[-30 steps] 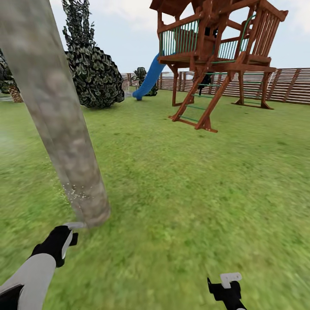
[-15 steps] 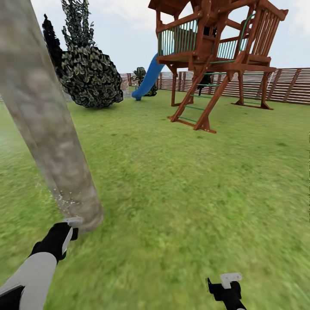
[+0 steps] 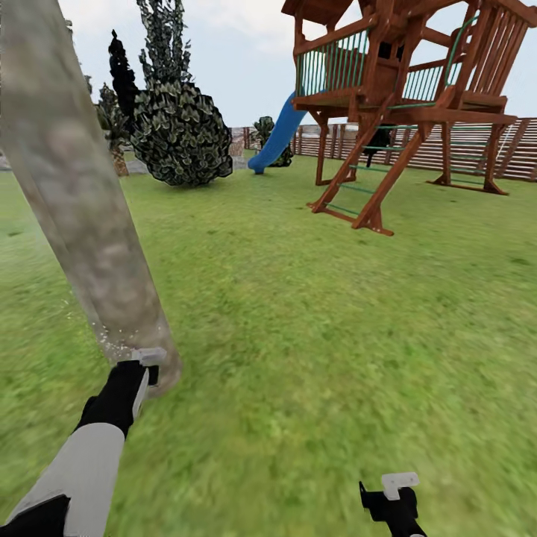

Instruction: In the garden, pick up the pesticide atomizer on the floor and spray pesticide onto both trees until each tree trunk is fully covered.

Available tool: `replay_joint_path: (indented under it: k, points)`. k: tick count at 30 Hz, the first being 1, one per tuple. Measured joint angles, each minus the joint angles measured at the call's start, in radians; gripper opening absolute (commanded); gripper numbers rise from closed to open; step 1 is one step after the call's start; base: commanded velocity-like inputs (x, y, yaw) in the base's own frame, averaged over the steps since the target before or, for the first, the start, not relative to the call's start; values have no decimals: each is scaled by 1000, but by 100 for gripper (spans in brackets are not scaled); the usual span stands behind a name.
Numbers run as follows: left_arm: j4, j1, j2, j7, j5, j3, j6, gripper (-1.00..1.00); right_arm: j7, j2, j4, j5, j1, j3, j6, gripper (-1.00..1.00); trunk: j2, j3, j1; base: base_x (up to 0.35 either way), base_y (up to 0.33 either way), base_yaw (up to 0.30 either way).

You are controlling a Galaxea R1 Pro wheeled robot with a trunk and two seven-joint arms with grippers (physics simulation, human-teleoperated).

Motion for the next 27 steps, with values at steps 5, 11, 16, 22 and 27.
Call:
replay_joint_path:
  k: [5,11,16,22,27]
  points:
    - [-55,-11,84,-10,24,-2,95,-100,0,-1,0,0,0,0,0,100,0,0,0,240,-188,23]
    - [-86,-29,53,-10,40,4,129,-100,0,-1,0,0,0,0,0,100,0,0,1,-89,-193,0]
    - [-108,-34,52,-9,58,-2,148,-100,0,-1,0,0,0,0,0,100,0,0,1,-99,-59,203]
    - [-114,-98,115,-13,34,4,241,-100,0,-1,0,0,0,0,0,100,0,0,0,-1,-1,241]
    - [-103,-94,119,-15,58,-6,237,-100,0,-1,0,0,0,-1,0,100,0,0,0,78,-117,12]
